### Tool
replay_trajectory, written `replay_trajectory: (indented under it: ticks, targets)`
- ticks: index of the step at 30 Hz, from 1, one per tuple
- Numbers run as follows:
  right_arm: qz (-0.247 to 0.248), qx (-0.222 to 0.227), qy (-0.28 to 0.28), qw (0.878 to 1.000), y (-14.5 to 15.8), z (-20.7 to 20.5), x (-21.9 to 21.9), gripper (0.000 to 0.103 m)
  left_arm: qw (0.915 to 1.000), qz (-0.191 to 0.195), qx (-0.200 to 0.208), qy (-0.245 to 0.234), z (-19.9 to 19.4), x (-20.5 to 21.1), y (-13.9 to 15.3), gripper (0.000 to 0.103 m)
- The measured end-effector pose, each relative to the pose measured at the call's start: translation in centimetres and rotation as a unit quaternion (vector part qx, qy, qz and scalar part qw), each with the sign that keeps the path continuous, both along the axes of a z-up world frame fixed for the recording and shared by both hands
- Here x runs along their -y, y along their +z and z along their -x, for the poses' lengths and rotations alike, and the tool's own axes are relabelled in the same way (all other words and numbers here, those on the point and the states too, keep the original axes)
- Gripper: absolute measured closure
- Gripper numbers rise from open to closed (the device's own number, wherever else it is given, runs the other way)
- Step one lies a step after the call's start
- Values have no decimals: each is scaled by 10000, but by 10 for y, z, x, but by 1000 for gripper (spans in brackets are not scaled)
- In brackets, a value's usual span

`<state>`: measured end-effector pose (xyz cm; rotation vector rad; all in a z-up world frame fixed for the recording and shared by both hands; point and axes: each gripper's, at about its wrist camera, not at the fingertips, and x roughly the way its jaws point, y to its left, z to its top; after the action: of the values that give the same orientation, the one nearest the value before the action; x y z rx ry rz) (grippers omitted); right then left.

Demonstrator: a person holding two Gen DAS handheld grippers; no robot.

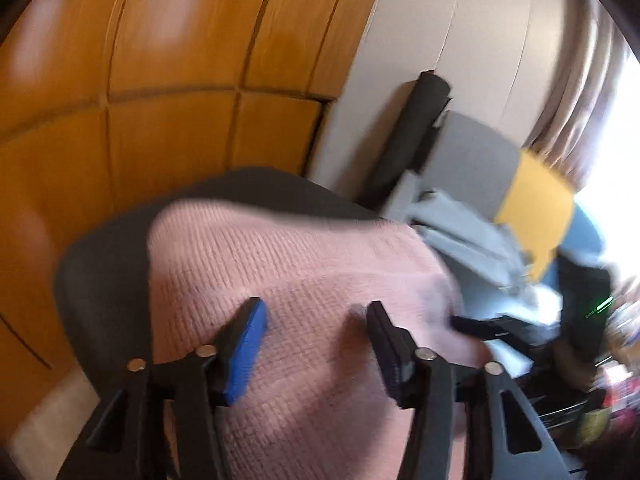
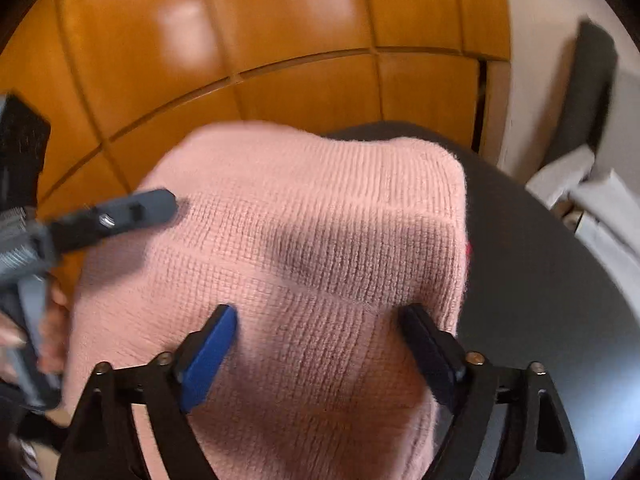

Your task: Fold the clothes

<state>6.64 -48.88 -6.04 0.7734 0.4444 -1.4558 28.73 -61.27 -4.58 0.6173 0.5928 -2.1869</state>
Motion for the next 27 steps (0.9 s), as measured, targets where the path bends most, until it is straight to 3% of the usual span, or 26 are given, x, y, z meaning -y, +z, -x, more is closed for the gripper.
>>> replay_trajectory:
  ticks: [3,8,13,16,18,21,27]
  targets:
    - [-11,-37,-90,10000,-3,-5,8,6,10000,15,-26,54,-8,5,-2,51]
    - [189,-173,-109,9996,-9,-14,-5,6,9997,67,-184,126,-13,-3,4,51]
    - [119,-287,-315,9990,9,-26,-26,6,9990,160,-264,328,-6,-13,21,49]
    - [207,-362,-620,9972,27,-41,-54,5,9962,359,-213,762,-23,-44,36,39]
    - [203,-480,-758,9958,32,-50,-73,0,9929,466,-171,1084,-39,-71,42,38]
    - [96,-401,-827,9957,45,-71,-98,0,9890,498,-50,1394,-58,-106,45,38]
    - [-309,-676,-1310,9886,54,-95,-92,0,9805,560,476,1820,-82,-161,49,37]
